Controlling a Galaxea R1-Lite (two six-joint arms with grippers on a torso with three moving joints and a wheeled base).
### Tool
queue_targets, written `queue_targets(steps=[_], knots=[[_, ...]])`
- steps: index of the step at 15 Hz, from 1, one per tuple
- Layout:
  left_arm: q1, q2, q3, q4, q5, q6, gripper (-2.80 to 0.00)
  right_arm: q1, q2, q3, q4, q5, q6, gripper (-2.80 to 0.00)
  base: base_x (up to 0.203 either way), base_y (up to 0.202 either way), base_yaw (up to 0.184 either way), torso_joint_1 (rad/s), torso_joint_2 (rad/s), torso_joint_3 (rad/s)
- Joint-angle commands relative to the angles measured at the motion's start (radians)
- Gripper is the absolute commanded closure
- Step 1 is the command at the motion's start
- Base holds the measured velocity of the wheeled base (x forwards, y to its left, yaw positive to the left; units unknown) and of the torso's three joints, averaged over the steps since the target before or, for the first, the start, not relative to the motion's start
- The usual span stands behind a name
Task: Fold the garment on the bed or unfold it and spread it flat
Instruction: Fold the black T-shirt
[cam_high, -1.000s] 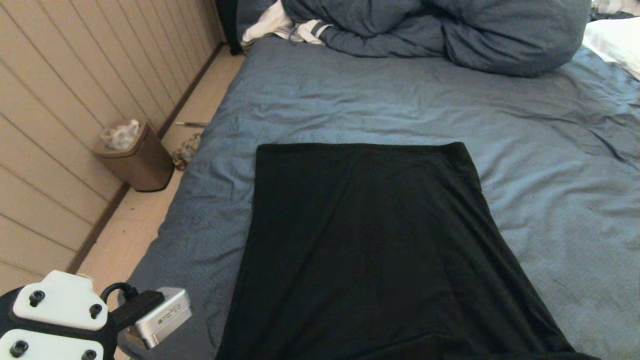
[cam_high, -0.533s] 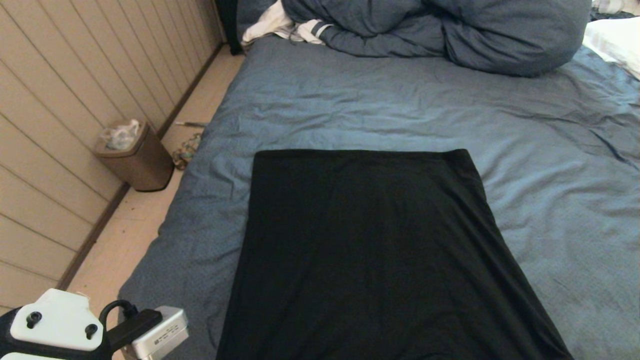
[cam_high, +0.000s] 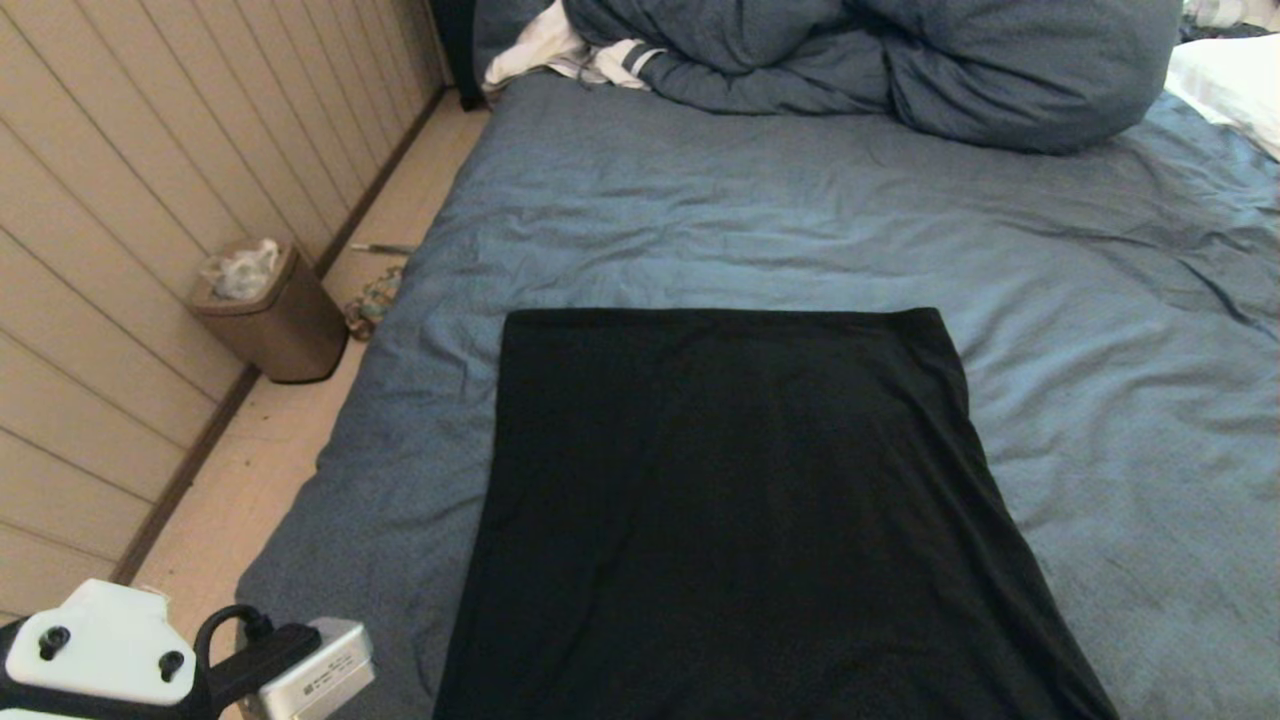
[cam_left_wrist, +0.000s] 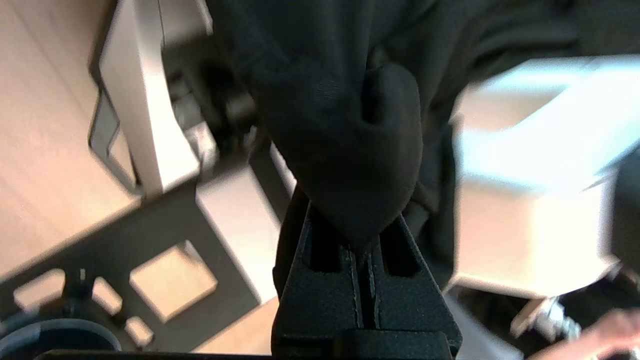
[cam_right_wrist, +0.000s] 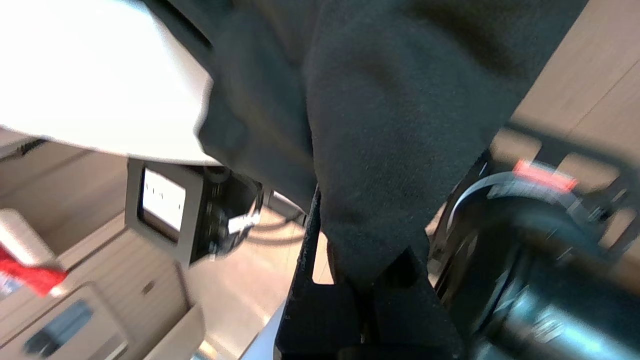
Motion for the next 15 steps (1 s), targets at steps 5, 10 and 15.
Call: queue_targets(steps=[5, 10, 15], knots=[[0.296, 0.137, -0.21, -0.003, 0.046, 0.167, 0.0, -0.037, 0.354, -0.185, -0.205, 0.004, 0.036, 0.0, 0.0, 0.0, 0.0, 0.0, 0.0, 0.0], [0.488, 0.312, -0.413, -0.047, -0.04, 0.281, 0.0, -0.053, 0.603, -0.373, -0.291, 0.01, 0.05, 0.0, 0.0, 0.0, 0.0, 0.0, 0.0, 0.0], [0.497, 0.503, -0.601, -0.053, -0.069, 0.288, 0.0, -0.043, 0.769, -0.528, -0.312, 0.026, 0.06, 0.0, 0.0, 0.0, 0.0, 0.0, 0.0, 0.0]])
